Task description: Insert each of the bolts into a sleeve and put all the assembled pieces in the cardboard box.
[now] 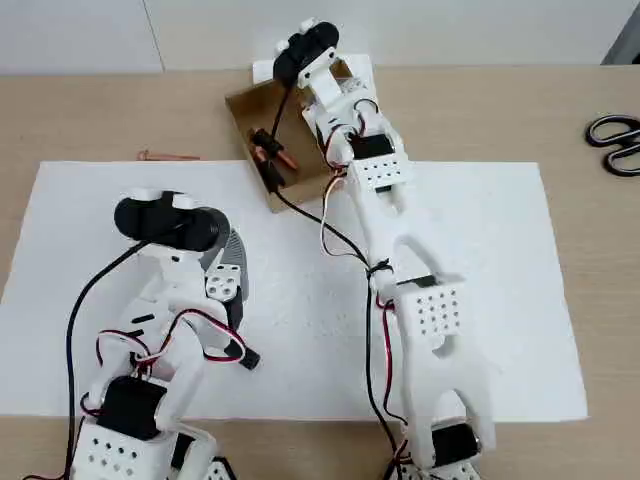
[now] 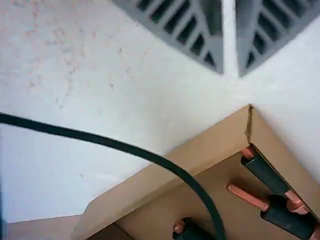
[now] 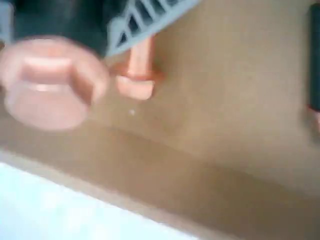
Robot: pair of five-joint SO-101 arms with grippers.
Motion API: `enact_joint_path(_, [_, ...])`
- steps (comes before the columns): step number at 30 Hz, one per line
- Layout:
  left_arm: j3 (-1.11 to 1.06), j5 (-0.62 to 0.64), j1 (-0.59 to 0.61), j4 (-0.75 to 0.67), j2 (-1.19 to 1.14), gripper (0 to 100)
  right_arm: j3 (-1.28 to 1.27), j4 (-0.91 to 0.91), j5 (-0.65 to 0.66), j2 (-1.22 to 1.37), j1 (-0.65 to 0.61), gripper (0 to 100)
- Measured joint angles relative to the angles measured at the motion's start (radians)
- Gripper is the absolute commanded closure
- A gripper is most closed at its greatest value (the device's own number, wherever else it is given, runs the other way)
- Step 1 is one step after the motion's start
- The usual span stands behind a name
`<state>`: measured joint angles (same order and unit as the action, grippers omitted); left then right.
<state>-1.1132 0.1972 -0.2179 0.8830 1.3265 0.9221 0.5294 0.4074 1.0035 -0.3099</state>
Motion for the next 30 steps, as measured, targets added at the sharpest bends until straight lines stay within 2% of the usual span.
enact_joint_path(6, [0.0, 0.0, 0.0, 0.0, 0.0, 99, 0.29, 0.152, 0.003, 0.163, -0.038, 97.6])
enact_joint_path(11, [0.0, 0.0, 0.0, 0.0, 0.0, 99, 0.397, 0.241, 0.044, 0.219, -0.072, 85.7])
enact_joint_path(25, [0.0, 0.0, 0.0, 0.0, 0.0, 99, 0.446, 0.255, 0.054, 0.226, -0.068, 85.4])
enact_joint_path(28, [0.0, 0.0, 0.0, 0.0, 0.0, 99, 0.532, 0.338, 0.054, 0.219, -0.083, 85.3])
enact_joint_path(30, [0.0, 0.0, 0.0, 0.0, 0.0, 99, 0.611, 0.454, 0.054, 0.192, -0.115, 85.3])
